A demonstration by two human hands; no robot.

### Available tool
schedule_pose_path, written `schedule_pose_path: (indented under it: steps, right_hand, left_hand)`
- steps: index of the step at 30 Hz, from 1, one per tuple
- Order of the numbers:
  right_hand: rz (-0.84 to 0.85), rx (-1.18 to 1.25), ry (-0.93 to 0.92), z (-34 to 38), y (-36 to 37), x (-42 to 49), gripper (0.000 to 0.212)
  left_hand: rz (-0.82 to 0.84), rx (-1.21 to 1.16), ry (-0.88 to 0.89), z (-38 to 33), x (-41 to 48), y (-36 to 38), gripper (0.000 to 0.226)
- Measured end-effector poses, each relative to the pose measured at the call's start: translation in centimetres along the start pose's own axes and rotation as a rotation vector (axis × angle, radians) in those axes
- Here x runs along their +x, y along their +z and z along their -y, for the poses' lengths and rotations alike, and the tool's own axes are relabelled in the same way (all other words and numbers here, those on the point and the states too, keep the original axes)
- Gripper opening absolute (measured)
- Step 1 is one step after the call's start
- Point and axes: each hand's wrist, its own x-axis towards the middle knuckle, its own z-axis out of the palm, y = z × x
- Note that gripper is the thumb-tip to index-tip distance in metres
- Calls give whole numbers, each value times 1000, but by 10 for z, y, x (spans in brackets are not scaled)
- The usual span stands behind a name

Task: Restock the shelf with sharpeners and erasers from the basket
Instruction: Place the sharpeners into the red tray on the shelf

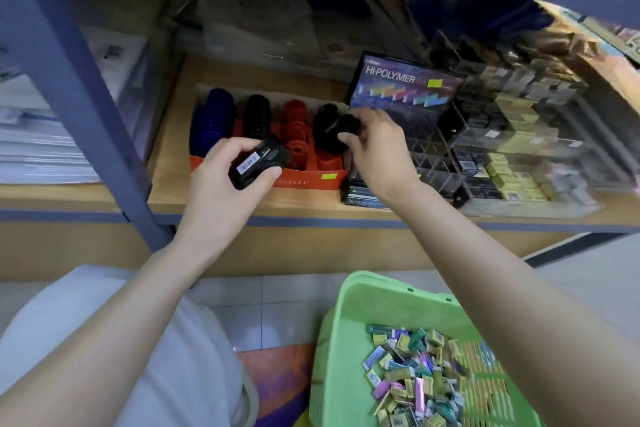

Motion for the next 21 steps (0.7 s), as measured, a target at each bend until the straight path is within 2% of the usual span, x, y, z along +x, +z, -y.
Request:
schedule_pose_path:
  steps: [5,8,11,15,19,21]
  right_hand:
    - [207,-305,-164,-3,-3,22,41]
    - [296,-367,-194,1,-4,30,44]
    - [272,-280,-172,2,-4,30,38]
    - [195,-317,-227,-3,0,25,33]
    - [-2,-50,-196,9,-5,16,25]
    - [-19,172,-155,25,-11,2,24]
  left_hand:
    - [-28,10,13,1,3,2,21]
    - [-9,-13,29,-2,4,8,22]
    - [-1,-39,26,-4,6,14,22]
    - [-5,-147,-49,-9,7,19,28]
    - [3,-177,-29,-9,5,26,23]
    - [12,-152,19,-10,4,29,23]
